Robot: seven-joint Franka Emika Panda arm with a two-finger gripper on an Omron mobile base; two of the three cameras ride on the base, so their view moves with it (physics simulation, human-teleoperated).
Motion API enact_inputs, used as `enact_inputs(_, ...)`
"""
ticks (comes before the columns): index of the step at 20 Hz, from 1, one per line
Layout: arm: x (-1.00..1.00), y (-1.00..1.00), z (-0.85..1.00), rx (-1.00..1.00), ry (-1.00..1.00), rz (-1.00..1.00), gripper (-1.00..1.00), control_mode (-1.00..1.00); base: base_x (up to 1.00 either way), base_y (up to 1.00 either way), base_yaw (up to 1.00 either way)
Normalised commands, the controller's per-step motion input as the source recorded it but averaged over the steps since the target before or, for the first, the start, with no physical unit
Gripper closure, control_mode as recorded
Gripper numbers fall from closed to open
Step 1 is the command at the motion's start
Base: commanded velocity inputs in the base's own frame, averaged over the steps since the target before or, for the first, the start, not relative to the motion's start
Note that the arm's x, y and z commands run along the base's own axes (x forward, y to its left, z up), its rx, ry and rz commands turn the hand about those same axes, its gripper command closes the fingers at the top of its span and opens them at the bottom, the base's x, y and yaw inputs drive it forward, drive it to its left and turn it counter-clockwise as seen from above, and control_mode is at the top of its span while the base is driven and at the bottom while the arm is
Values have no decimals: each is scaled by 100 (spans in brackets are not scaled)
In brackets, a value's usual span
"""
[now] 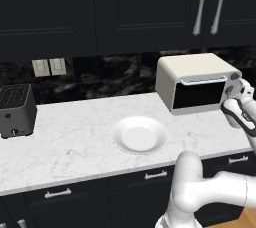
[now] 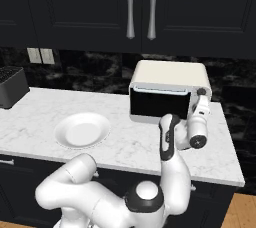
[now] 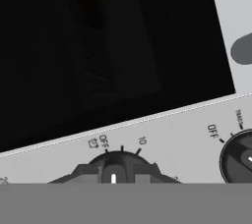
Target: Pick up the kebab skewer and baguette bread, and place them inside the toaster oven. Close the toaster oven door and start by setting the timer.
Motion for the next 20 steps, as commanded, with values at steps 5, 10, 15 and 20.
enact_inputs(5, 0, -36, -1, 19, 10, -6, 100, -100, 0, 0, 0)
enact_inputs(10, -8, -23, -8, 20, 10, -6, 100, -100, 0, 0, 0)
enact_inputs(15, -10, -27, -8, 22, 12, -8, 100, -100, 0, 0, 0)
enact_inputs(20, -6, -40, -9, 25, 13, -9, 100, -100, 0, 0, 0)
